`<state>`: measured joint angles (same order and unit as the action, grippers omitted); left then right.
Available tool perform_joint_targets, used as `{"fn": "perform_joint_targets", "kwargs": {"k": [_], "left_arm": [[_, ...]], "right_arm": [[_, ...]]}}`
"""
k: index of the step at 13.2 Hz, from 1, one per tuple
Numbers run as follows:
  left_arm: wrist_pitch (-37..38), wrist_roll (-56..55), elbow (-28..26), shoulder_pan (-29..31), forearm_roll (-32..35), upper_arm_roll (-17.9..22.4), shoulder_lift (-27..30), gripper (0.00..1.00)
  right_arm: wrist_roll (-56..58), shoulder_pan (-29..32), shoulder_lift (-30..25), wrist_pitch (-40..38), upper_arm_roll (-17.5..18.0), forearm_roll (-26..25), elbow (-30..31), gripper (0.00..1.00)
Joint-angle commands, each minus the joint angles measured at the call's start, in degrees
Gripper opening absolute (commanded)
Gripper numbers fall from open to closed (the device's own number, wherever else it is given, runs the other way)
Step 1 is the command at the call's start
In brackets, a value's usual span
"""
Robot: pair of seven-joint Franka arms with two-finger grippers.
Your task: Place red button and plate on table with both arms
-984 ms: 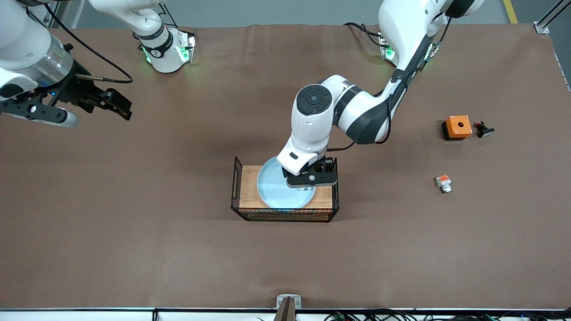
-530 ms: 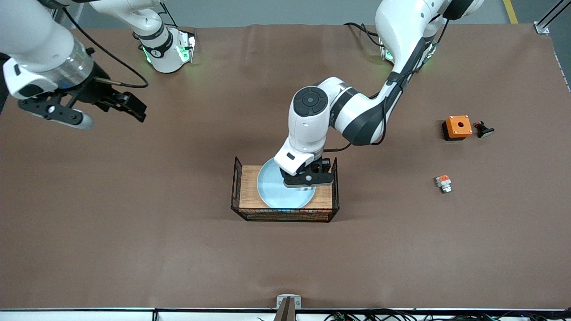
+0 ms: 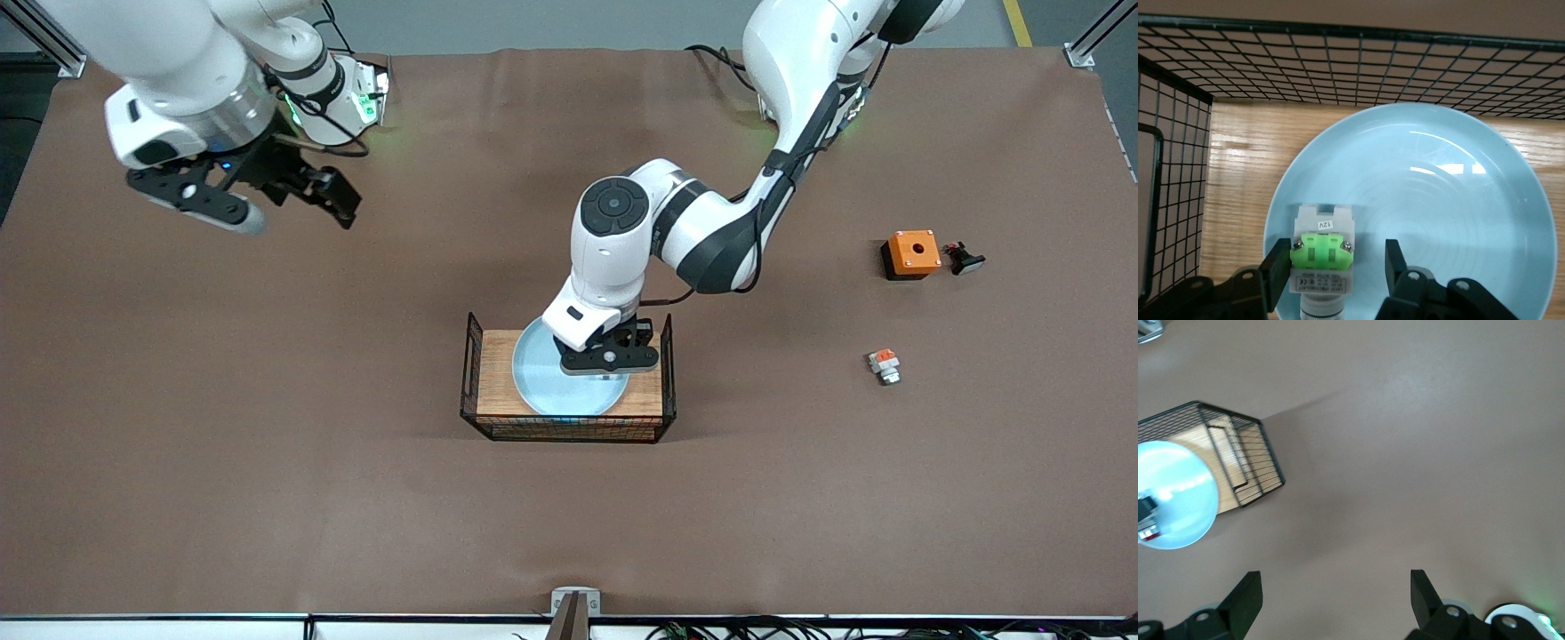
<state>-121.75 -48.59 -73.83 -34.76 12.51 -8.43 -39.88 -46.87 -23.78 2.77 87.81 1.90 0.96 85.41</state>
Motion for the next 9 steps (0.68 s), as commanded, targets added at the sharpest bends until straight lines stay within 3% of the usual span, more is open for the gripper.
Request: {"fn": "perform_joint_targets", "kwargs": {"k": [1, 3, 6, 9], "left_arm": [[-0.33, -0.54, 1.40, -0.66, 1.47, 0.61, -1.34, 0.61], [0.20, -0.54, 1.23, -0.74, 1.56, 0.61, -1.17, 0.44], [3.34, -0.54, 1.49, -0.57, 1.38, 0.70, -0.03, 0.05], [11.16, -0.45, 1.67, -0.04, 0.94, 0.17, 6.27, 0.01]], "right_arm": [[-6.36, -2.84, 0.92, 1.04, -0.32, 0.01, -0.59, 1.00], [-8.14, -4.08, 1.35, 2.10, -0.32, 0.09, -0.24, 1.00], [-11.39, -6.01, 2.59, 4.81, -0.32, 0.10, 1.42, 1.00], [-16.66, -7.33, 2.76, 7.19, -0.32, 0.18, 3.97, 1.00]]}}
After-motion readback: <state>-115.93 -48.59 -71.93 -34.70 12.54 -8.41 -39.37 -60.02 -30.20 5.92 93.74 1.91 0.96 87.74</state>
